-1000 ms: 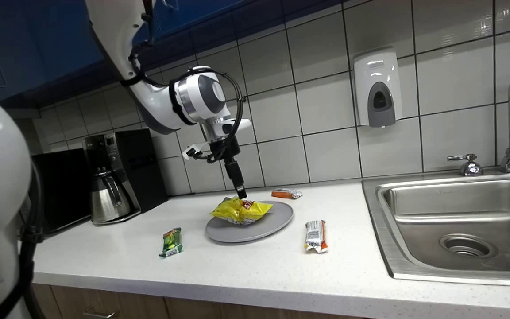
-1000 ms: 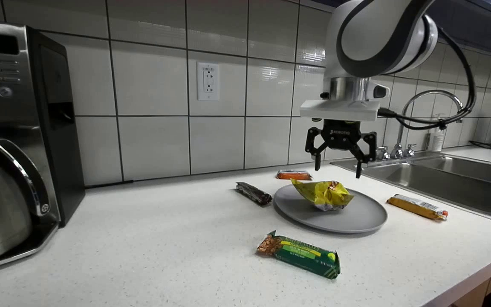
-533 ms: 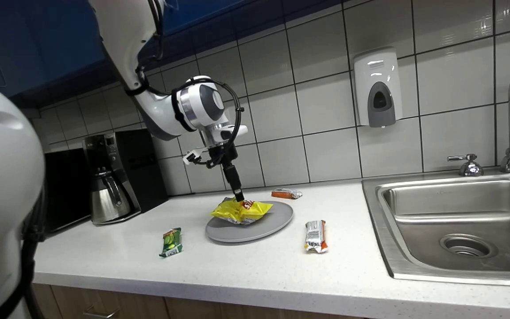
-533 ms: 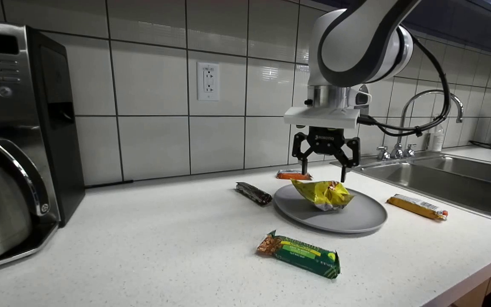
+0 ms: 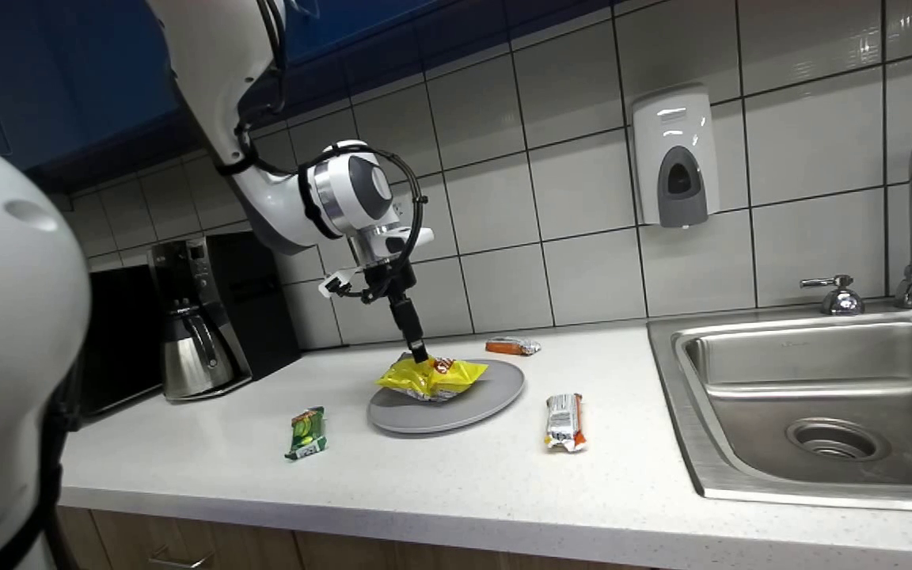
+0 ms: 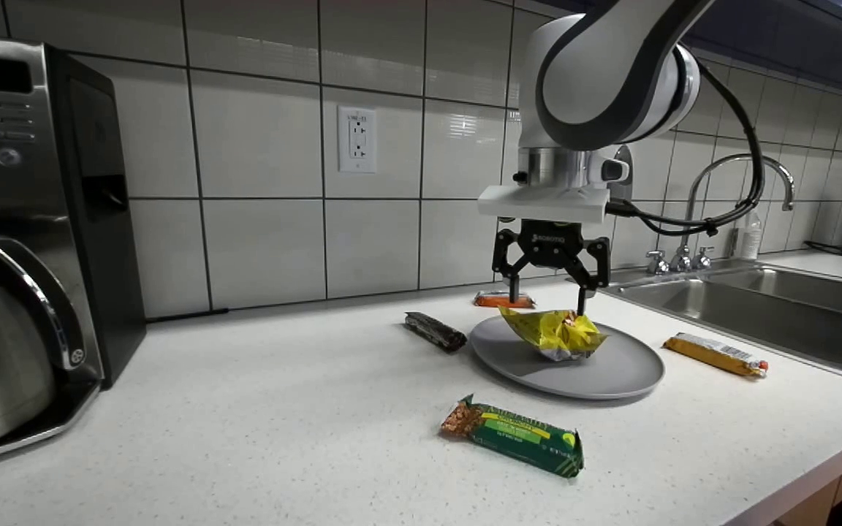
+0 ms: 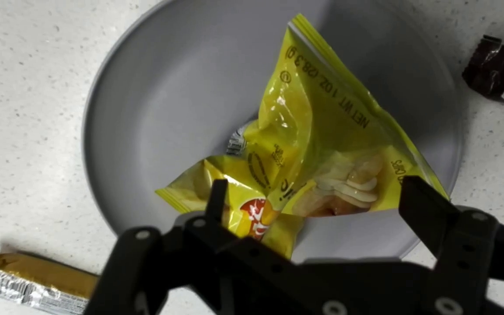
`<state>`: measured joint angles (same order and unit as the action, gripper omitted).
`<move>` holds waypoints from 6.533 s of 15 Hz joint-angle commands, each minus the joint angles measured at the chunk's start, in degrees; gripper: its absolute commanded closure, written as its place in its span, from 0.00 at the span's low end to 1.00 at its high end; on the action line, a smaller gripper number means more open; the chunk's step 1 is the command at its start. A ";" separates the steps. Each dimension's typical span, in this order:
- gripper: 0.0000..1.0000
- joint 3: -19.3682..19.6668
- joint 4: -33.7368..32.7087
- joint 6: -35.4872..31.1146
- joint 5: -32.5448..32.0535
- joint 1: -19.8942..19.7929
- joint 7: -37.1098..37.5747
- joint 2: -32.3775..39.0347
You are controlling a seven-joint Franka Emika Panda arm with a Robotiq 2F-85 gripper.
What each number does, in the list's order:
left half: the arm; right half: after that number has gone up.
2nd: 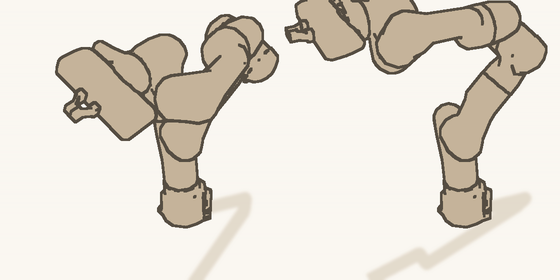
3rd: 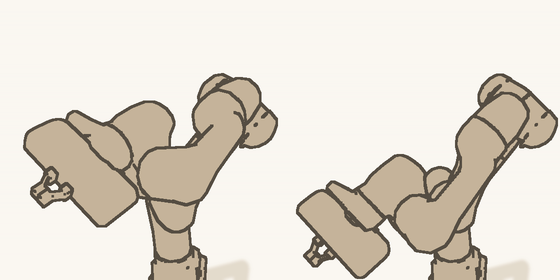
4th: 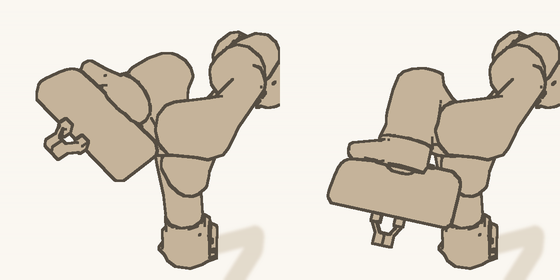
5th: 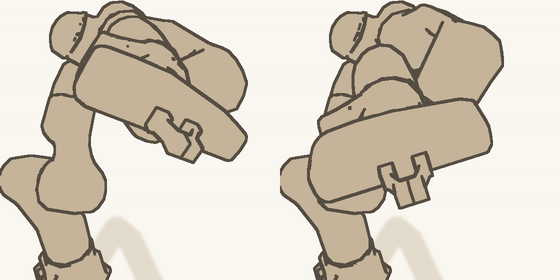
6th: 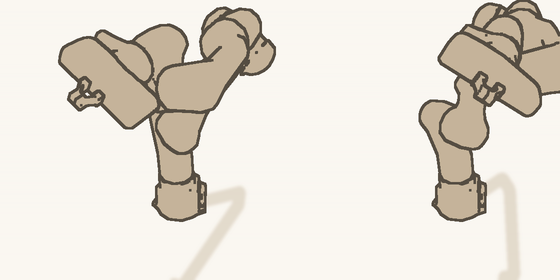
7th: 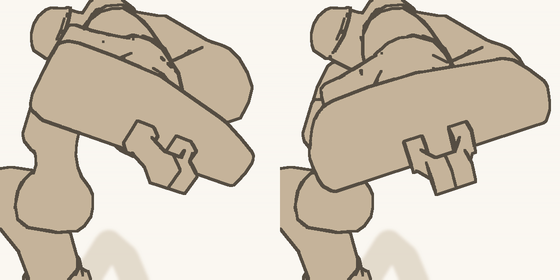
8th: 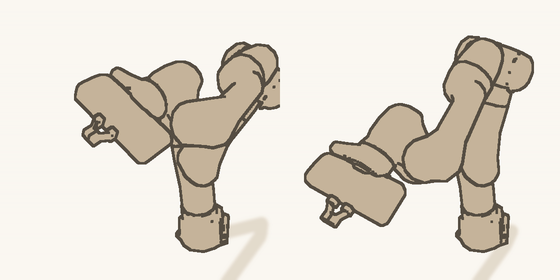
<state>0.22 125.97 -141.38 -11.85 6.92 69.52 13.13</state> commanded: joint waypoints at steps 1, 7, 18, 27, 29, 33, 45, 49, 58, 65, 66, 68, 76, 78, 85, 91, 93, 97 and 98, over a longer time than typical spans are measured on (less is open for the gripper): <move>0.00 1.31 0.30 1.25 -1.64 0.86 1.36 -1.06; 0.01 2.03 0.78 1.33 -1.53 0.80 1.19 -1.26; 0.94 2.40 1.47 1.36 -1.83 0.82 1.38 -1.74; 1.00 2.69 1.56 1.80 -2.65 0.77 1.64 -2.52; 1.00 2.81 1.02 2.38 -2.06 0.33 1.38 -2.93; 1.00 3.99 0.24 3.54 -2.76 -0.37 2.03 -4.35; 1.00 9.91 -3.84 7.13 -7.87 -5.96 4.61 -5.74; 1.00 10.96 -6.21 7.67 -8.40 -7.89 4.59 -4.11; 1.00 12.86 -9.35 4.63 -8.16 -9.80 3.56 0.67; 1.00 14.16 -11.82 2.82 -8.94 -9.08 3.66 5.51; 1.00 14.34 -12.13 2.71 -8.90 -9.00 3.64 6.12; 1.00 14.75 -12.87 2.77 -8.78 -8.88 3.61 7.57; 1.00 16.12 -14.66 3.17 -8.46 -8.28 3.35 11.25; 1.00 16.40 -14.91 3.20 -8.54 -7.99 3.40 11.57; 0.43 16.29 -12.32 4.10 -9.23 -6.53 2.73 7.62; 0.01 15.50 -5.68 4.72 -12.24 -5.00 2.08 -0.99; 0.00 14.88 -2.97 5.74 -13.50 -5.23 1.45 -4.67; 0.00 13.06 2.23 9.01 -14.55 -6.89 -2.56 -11.55; 0.00 12.68 3.45 9.94 -14.71 -7.29 -3.86 -13.11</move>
<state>14.93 124.06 -134.46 -24.90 1.57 69.27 7.05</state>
